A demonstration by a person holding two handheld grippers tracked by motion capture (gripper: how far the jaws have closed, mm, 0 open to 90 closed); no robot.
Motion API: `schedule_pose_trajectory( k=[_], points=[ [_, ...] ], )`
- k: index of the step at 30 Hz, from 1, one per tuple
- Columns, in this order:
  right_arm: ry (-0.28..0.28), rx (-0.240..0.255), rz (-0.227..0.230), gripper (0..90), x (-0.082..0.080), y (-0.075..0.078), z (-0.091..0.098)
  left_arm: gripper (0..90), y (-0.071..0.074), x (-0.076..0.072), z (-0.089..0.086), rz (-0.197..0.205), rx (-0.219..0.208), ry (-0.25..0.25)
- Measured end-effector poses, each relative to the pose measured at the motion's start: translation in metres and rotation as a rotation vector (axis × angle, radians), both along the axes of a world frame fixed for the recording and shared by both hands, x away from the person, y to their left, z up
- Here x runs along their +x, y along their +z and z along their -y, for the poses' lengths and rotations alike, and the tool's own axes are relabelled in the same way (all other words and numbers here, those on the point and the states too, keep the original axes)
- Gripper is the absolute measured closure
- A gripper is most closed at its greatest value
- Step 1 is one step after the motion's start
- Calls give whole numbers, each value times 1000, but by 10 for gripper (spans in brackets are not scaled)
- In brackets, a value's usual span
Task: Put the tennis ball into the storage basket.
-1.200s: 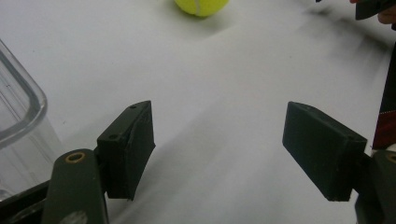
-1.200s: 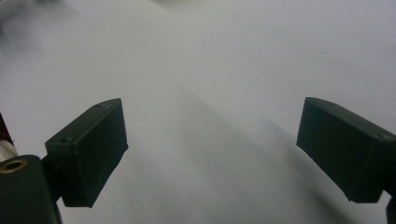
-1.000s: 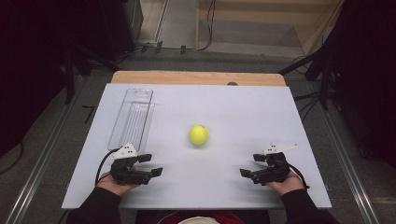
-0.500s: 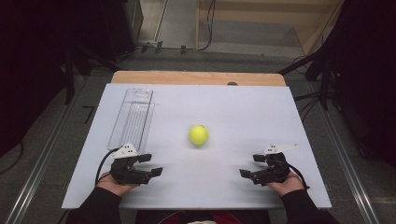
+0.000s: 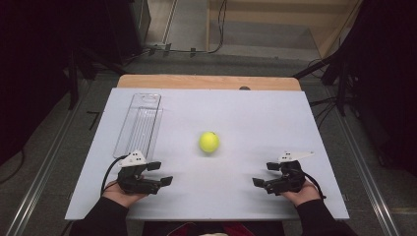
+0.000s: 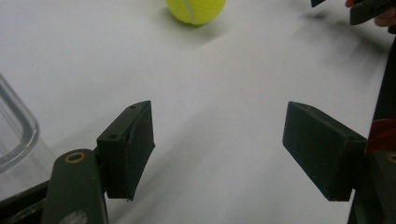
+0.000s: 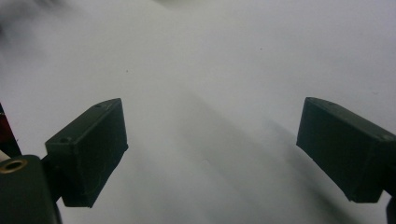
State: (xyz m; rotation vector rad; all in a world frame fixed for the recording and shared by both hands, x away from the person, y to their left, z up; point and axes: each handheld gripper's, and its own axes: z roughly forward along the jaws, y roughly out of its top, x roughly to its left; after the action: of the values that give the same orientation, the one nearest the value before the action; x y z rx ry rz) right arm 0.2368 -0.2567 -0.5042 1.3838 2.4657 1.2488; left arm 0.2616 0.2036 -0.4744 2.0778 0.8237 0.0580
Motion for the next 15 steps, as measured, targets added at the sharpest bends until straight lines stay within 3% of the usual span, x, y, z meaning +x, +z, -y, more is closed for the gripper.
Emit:
schedule_pose_trajectory(
  k=[15],
  points=[
    [-3, -1, -2, 69, 1, -1, 0, 249, 15, 0, 22, 1, -13, -53]
  ],
)
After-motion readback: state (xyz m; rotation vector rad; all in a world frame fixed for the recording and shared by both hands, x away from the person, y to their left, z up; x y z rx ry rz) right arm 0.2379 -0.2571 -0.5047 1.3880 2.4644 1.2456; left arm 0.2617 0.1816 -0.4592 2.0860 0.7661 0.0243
